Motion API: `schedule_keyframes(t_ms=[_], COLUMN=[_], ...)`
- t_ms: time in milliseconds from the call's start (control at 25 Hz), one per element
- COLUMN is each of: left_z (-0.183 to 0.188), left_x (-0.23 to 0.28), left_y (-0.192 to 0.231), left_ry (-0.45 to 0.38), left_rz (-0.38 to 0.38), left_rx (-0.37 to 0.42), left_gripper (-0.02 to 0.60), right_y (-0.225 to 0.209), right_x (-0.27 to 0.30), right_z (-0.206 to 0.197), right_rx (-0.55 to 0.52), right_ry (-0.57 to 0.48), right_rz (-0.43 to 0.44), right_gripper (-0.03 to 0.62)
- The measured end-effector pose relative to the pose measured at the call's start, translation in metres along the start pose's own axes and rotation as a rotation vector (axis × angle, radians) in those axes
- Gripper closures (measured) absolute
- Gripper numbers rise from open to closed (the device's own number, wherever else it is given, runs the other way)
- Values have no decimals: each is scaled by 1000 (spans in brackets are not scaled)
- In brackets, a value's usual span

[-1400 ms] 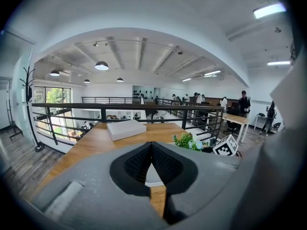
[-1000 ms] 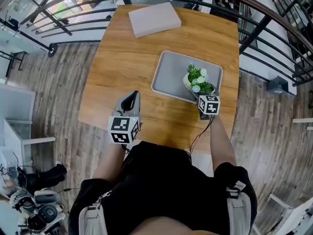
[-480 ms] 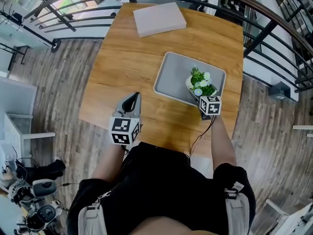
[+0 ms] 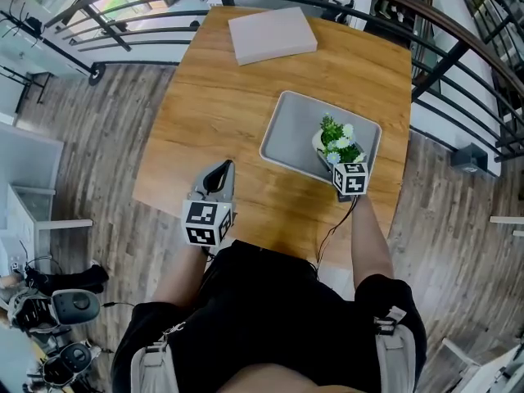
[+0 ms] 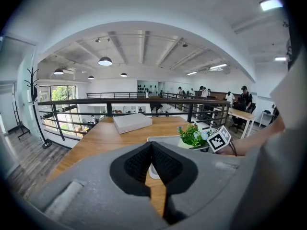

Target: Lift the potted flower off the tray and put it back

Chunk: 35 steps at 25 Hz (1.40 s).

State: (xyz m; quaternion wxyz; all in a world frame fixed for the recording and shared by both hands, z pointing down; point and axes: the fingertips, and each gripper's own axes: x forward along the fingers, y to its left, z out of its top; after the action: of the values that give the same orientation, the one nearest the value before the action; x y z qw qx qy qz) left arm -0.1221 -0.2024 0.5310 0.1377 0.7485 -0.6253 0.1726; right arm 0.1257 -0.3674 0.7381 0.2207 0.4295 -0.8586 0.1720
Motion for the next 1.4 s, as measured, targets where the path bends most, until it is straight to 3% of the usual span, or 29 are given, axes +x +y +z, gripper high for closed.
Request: schedule_keyframes(t_ms=[200, 720, 1400], left_z=[4, 14, 35], left_x=[0, -11, -16], left_y=[-2, -1, 2], left_ry=[-22, -69, -150], left_rz=[-19, -76, -202], left_rx=[5, 19, 40], left_gripper=[566, 566, 568], right_y=[4, 28, 78], right_x=[0, -42, -162], right_z=[0, 47, 174], right_rx=[-15, 0, -64], right_ry=[56, -64, -417], right_rz=[-13, -100, -204], right_gripper=[100, 109, 111])
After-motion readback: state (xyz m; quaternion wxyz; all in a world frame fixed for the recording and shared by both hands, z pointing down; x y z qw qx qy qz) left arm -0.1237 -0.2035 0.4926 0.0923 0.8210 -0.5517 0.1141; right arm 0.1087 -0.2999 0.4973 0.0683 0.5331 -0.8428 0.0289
